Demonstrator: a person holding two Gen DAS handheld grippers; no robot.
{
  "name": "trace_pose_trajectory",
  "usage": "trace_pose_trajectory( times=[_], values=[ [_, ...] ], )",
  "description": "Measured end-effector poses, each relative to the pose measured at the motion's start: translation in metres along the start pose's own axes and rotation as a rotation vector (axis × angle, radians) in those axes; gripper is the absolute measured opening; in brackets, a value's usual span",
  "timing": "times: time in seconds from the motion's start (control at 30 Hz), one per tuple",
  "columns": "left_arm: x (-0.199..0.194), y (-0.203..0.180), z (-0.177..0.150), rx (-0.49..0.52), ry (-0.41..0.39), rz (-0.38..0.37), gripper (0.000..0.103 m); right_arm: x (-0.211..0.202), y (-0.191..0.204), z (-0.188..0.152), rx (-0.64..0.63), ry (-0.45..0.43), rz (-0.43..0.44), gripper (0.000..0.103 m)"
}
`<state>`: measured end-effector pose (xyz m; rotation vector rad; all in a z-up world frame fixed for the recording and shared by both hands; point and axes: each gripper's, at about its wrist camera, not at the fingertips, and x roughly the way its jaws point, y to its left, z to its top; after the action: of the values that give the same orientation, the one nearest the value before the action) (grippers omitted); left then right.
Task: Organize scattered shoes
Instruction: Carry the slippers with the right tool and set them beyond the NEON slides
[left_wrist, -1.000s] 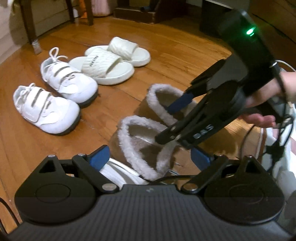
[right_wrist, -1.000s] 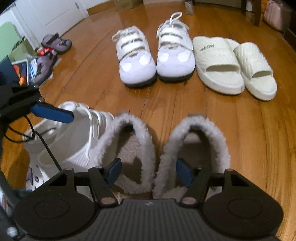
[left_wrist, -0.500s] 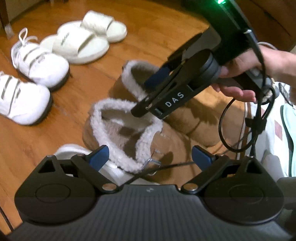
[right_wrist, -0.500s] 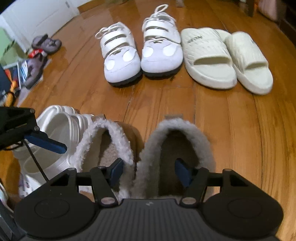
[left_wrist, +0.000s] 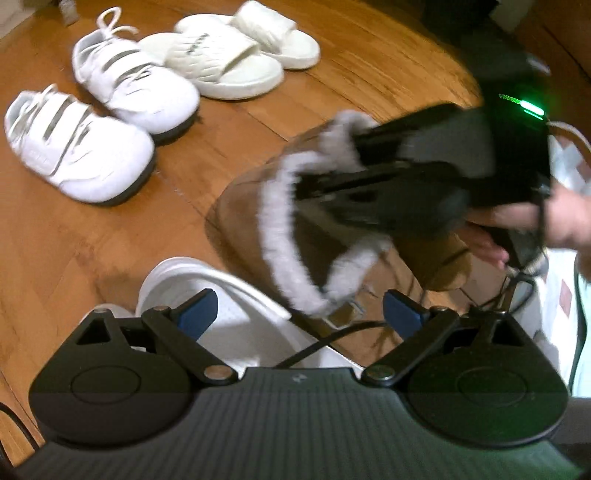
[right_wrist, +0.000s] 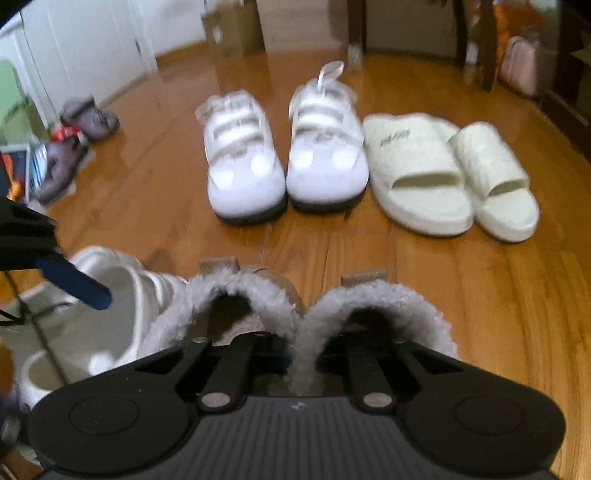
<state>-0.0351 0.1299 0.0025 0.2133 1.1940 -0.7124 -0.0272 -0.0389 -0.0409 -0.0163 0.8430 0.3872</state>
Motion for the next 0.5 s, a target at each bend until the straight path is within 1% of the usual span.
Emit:
trace_pose_trajectory(
  times=[0.03,0.1,0.13,0.17,0.27,0.4,0.43,0.5],
  values=[
    [-0.003,0.002,-0.001,-0.012,-0.007,0.005,0.098,-0.015,-0.008,-0.001,0.038,-0.047,-0.004,0.010],
    [-0.006,0.002,-0.004,-0.033,-0.022,0.019,0.098,-0.033,-0.019,-0.003,0.080,-0.106,-0.030,0.010],
    [-0.005,0.002,-0.002,-0.035,-0.022,0.014,0.098,-0.049,-0.030,-0.005,0.085,-0.167,-0.084,0.010],
    [-0.005,0.002,-0.001,-0.033,-0.022,0.010,0.098,-0.059,-0.037,-0.007,0.076,-0.207,-0.129,0.010],
    [-0.003,-0.004,0.006,-0.008,-0.026,0.014,0.098,-0.082,-0.066,-0.002,0.096,-0.258,-0.200,0.010],
    [0.002,-0.013,0.015,0.015,-0.033,0.037,0.098,-0.092,-0.109,0.019,0.126,-0.263,-0.280,0.010],
    [0.002,-0.012,0.016,0.015,-0.033,0.037,0.098,-0.091,-0.128,0.033,0.136,-0.251,-0.317,0.010],
    [0.006,-0.013,0.023,0.002,-0.031,0.038,0.098,-0.087,-0.148,0.048,0.142,-0.230,-0.351,0.010]
  ],
)
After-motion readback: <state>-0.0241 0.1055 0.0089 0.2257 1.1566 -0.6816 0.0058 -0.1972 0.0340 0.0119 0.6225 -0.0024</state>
